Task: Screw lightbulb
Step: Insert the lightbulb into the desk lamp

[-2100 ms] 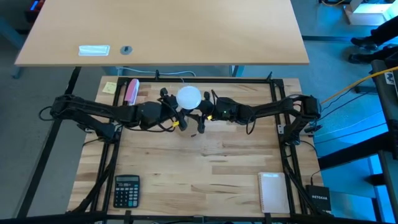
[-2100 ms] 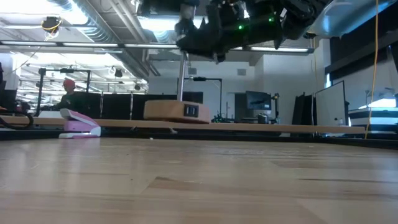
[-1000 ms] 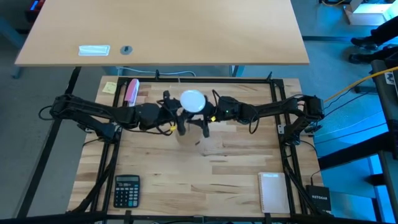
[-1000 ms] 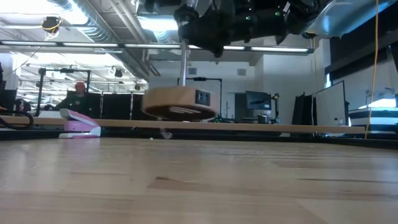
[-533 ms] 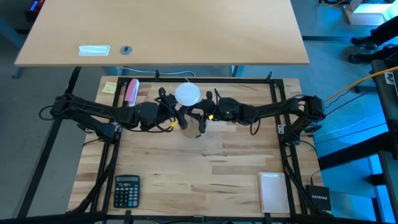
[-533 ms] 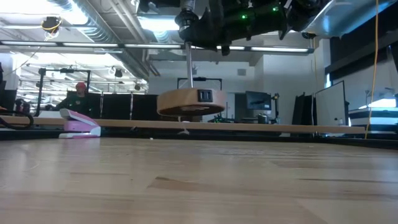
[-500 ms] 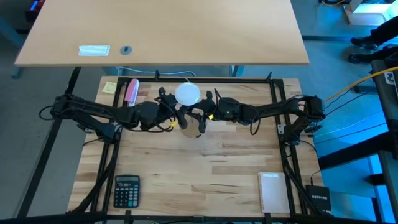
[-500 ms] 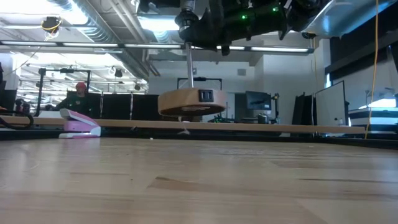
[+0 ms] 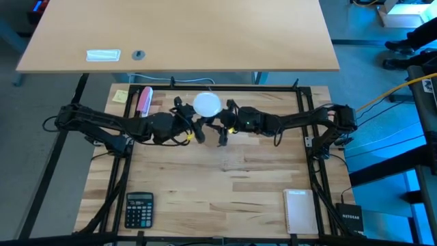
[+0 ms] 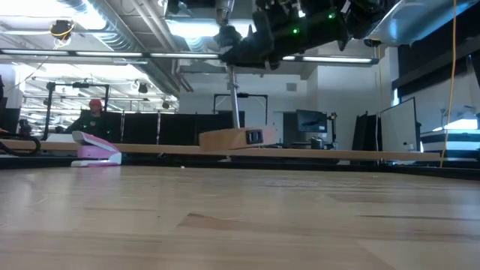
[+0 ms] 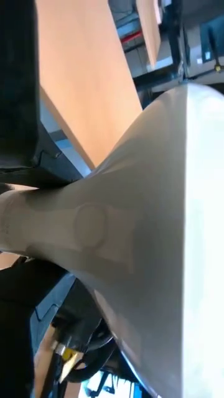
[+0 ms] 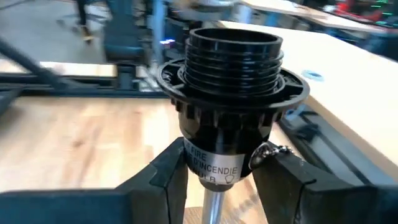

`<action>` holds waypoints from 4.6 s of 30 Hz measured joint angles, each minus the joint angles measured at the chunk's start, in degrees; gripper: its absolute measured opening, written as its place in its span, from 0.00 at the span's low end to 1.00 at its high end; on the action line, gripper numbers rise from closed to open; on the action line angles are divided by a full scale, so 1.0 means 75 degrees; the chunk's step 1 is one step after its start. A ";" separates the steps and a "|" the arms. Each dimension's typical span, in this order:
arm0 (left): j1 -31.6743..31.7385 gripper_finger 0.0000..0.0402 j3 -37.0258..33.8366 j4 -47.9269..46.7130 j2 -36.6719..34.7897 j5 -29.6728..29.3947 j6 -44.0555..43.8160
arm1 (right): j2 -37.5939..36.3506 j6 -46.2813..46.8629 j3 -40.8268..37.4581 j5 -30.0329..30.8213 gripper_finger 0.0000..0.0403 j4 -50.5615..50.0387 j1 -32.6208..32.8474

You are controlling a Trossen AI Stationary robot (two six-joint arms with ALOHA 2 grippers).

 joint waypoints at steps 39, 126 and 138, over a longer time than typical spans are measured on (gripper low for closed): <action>0.0580 0.36 -0.1772 0.2936 0.0198 -0.0073 -0.0581 | 0.0662 0.1057 0.0057 0.0367 0.37 0.1088 0.0012; 0.0662 0.34 -0.1641 0.0941 -0.0224 0.4046 0.0204 | -0.0557 -0.0605 0.0013 -0.2701 0.67 -0.2111 -0.0162; 0.0664 0.34 -0.1632 0.0965 -0.0236 0.3914 0.0214 | 0.0180 0.0952 -0.0134 -0.3838 0.66 -0.2229 0.0019</action>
